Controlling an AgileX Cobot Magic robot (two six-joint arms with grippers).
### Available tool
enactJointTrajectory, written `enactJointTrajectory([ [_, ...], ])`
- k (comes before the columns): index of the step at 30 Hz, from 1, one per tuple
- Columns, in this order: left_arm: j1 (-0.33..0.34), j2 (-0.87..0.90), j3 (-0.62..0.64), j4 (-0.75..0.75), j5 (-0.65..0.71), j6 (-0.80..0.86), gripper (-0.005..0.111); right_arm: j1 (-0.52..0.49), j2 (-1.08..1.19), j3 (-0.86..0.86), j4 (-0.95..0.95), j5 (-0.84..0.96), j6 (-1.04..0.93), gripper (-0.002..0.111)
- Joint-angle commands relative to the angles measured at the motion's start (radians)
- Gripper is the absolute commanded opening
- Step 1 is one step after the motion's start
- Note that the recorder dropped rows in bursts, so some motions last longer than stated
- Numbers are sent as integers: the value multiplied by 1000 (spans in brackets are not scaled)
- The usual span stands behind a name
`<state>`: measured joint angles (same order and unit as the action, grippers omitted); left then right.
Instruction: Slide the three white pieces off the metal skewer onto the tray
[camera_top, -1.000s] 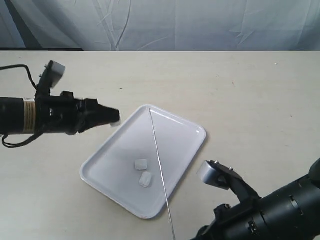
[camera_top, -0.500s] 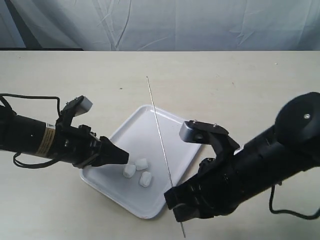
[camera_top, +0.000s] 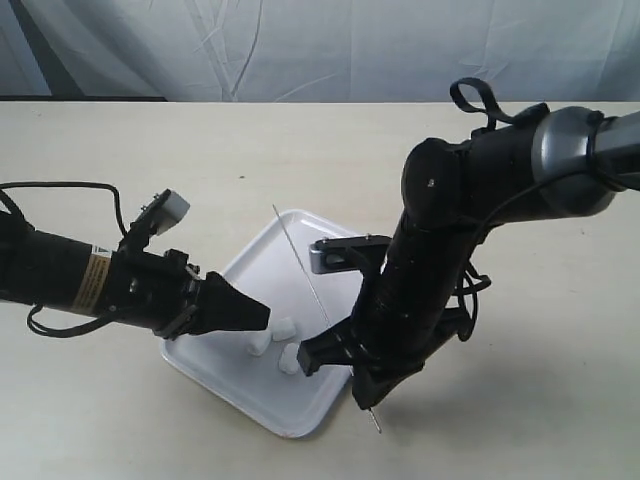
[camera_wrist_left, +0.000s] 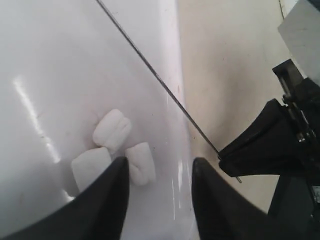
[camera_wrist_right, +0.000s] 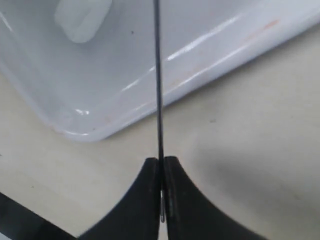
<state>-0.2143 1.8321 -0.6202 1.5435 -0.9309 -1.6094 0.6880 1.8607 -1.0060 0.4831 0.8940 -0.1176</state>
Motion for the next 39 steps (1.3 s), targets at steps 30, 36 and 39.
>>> enactJointTrajectory([
  [30, 333, -1174, 40, 201, -290, -1, 40, 0, -804, -134, -77, -70, -44, 39],
  [36, 334, -1598, 52, 201, -43, -109, 40, 0, -1172, 190, -129, -565, -47, 39],
  [39, 334, -1739, 93, 201, 427, -207, 40, -2, -1320, 380, -257, -835, -37, 39],
])
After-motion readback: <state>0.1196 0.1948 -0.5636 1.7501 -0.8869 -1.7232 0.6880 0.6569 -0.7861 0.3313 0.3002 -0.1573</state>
